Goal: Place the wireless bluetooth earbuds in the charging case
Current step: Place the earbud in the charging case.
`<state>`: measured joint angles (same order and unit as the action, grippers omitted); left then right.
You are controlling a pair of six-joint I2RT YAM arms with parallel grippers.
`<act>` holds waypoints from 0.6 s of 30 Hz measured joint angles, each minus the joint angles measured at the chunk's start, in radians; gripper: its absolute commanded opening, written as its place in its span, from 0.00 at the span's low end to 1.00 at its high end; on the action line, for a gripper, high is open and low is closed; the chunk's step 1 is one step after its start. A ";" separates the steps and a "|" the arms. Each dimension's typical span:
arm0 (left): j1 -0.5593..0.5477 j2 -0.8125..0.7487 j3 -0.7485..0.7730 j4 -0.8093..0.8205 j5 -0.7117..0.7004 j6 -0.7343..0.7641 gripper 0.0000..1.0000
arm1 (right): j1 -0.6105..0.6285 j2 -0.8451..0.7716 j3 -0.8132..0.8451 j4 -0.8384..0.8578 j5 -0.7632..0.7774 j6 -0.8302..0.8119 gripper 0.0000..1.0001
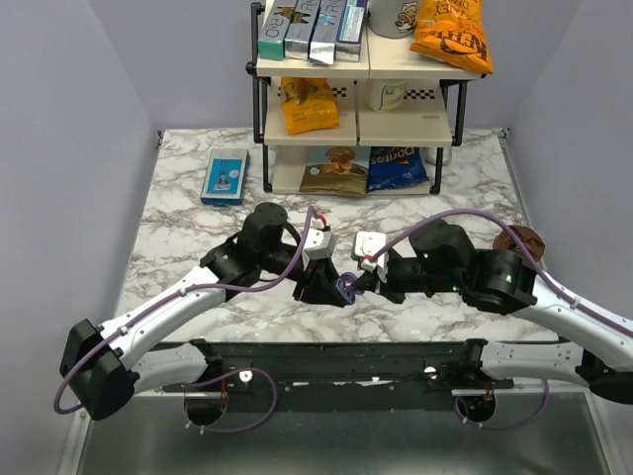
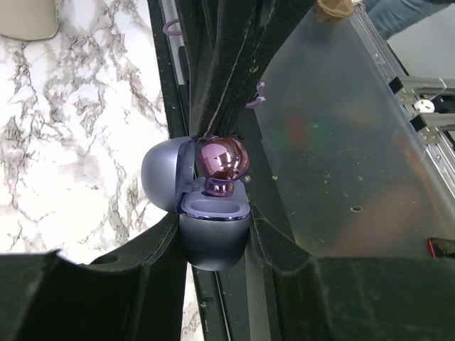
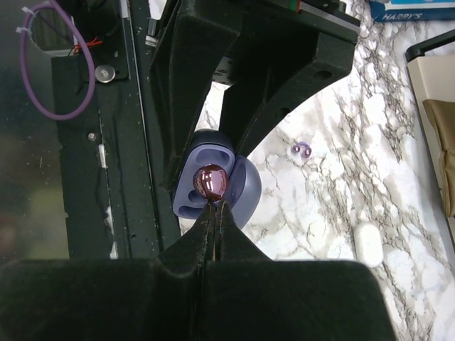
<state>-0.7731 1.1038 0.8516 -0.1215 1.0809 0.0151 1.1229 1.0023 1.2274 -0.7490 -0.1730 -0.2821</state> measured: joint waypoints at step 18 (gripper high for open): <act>-0.004 0.000 0.000 -0.041 -0.026 0.005 0.00 | 0.014 0.048 0.002 -0.014 0.000 -0.005 0.01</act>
<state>-0.7769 1.1038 0.8513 -0.1623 1.0546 0.0200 1.1370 1.0500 1.2289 -0.7635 -0.1730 -0.2871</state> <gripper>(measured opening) 0.395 0.013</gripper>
